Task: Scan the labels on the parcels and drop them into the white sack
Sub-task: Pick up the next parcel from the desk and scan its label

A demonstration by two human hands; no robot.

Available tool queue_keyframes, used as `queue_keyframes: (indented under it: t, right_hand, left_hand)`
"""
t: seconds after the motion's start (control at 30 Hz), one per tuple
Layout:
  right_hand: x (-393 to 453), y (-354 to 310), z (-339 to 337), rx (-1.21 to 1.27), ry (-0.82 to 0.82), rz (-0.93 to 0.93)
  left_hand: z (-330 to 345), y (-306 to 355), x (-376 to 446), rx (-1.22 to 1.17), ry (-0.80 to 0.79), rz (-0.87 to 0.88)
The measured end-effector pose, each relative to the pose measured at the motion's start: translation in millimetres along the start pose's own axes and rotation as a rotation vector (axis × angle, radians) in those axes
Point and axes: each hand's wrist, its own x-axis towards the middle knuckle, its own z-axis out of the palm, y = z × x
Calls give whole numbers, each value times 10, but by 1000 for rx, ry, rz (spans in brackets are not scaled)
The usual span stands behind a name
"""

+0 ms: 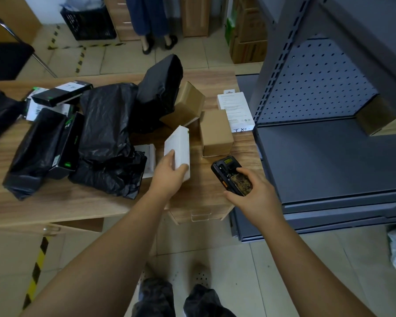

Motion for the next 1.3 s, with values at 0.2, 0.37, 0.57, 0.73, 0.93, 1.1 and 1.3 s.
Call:
queue_keyframes:
  t: [0.2, 0.37, 0.57, 0.73, 0.93, 1.1, 1.3]
  right_hand:
    - [40, -148, 5, 22, -6, -9]
    - [40, -163, -30, 19, -13, 6]
    - [79, -406, -158, 63, 16, -32]
    - [192, -978, -377, 107, 43, -145]
    - [201, -1941, -666, 73, 31, -294]
    - [146, -2442, -653, 45, -7, -320]
    - [122, -2853, -381, -43, -58, -306]
  left_hand:
    - [-332, 22, -29, 150, 157, 38]
    - [-338, 92, 72, 331, 102, -62]
    - [-567, 297, -22, -64, 73, 49]
    - [-1096, 562, -145, -408, 63, 146]
    - [-1873, 905, -138, -661, 138, 206]
    - [-2318, 906, -119, -597, 193, 275]
    - [-2703, 672, -4, -559, 247, 291]
